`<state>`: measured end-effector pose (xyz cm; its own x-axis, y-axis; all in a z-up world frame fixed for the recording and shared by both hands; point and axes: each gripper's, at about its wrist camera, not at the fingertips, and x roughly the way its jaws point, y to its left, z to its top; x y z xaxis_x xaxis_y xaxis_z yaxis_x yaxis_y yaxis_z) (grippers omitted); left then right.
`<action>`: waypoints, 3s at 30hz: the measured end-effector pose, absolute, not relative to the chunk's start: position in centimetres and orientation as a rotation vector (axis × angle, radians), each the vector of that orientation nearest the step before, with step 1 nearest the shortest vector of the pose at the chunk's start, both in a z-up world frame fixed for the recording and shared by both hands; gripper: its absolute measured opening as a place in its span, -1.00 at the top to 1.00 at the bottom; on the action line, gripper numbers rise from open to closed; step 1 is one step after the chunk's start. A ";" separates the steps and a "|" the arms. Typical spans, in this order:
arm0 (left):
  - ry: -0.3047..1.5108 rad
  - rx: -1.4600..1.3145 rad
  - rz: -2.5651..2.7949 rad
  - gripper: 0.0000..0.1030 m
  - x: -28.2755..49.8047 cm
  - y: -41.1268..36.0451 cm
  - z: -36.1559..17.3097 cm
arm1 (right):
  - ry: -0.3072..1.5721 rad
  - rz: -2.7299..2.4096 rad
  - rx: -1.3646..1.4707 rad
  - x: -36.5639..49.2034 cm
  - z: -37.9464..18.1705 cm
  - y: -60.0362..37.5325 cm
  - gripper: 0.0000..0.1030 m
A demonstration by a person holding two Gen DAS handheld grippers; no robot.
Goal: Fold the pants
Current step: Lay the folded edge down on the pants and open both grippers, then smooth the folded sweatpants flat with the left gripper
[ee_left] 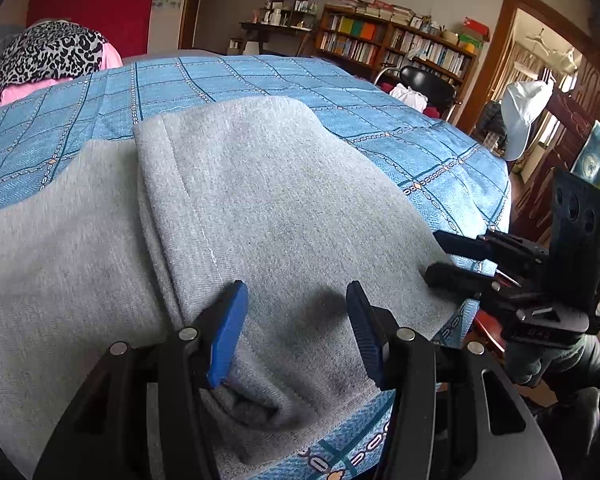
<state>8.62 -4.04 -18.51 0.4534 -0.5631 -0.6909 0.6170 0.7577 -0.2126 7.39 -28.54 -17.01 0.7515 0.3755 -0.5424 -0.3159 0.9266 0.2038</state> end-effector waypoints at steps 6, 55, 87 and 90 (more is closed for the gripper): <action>0.821 0.043 -0.732 0.00 8.7 -3.6 -18.5 | 0.584 0.363 0.167 12.1 -12.7 -29.9 0.10; 0.770 -0.074 -0.490 -0.43 7.9 5.2 -16.9 | 0.884 0.457 -0.136 29.2 -16.3 -15.1 0.07; 0.714 -0.299 0.017 -0.52 6.2 20.7 -15.8 | 0.847 0.448 -0.131 28.9 -16.4 -15.2 0.04; 0.721 -0.347 -0.012 -0.52 5.6 21.7 -15.7 | 0.847 0.448 -0.131 28.9 -16.4 -15.2 0.04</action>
<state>5.65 21.66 -15.68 0.7536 -0.1294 -0.6445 -0.1076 0.9429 -0.3152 28.86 -15.24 -16.37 0.5755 0.3299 -0.7483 -0.4328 0.8993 0.0637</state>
